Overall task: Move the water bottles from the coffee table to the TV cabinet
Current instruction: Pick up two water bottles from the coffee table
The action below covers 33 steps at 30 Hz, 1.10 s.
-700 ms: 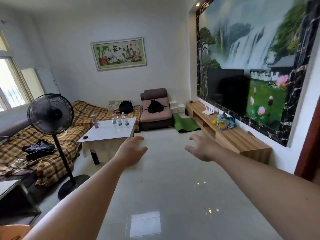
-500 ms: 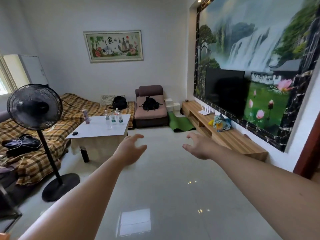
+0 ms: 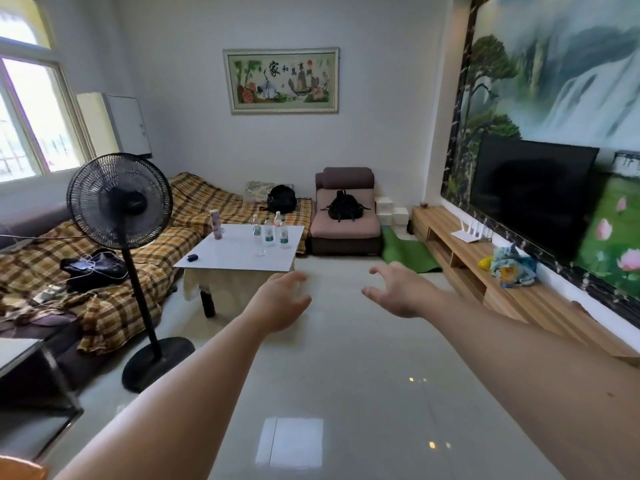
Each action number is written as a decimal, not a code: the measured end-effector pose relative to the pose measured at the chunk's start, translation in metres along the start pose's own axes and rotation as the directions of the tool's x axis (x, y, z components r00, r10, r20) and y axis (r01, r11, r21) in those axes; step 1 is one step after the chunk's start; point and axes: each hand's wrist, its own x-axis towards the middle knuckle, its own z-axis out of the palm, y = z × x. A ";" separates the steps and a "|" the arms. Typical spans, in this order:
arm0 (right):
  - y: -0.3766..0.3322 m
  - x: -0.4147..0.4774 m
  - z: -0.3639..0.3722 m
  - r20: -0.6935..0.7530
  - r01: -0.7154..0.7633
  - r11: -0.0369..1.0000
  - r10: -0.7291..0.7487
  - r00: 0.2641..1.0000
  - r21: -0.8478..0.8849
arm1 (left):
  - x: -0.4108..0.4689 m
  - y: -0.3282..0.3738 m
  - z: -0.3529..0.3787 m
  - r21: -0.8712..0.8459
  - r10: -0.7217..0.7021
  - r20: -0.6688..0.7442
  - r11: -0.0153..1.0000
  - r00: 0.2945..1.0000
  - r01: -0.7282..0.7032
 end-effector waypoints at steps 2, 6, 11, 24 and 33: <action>-0.002 0.032 0.008 0.013 0.025 1.000 -0.025 1.000 0.007 | 0.021 -0.016 0.004 0.019 -0.017 0.007 1.000 1.000 0.017; 0.005 0.109 0.010 0.040 0.063 0.998 -0.063 0.997 -0.005 | 0.084 -0.041 0.009 0.053 -0.048 0.017 0.997 0.999 0.047; 0.019 0.225 0.014 0.052 0.089 0.995 -0.090 0.995 0.036 | 0.188 -0.061 0.013 0.083 -0.080 0.003 0.993 0.997 0.079; 0.015 0.457 0.019 0.209 0.241 0.970 -0.231 0.950 -0.022 | 0.401 -0.109 0.025 0.095 -0.159 0.026 0.983 0.987 0.156; 0.018 0.645 0.065 0.296 0.205 0.971 -0.163 0.941 -0.119 | 0.576 -0.201 0.050 0.080 -0.153 0.020 0.985 0.988 0.151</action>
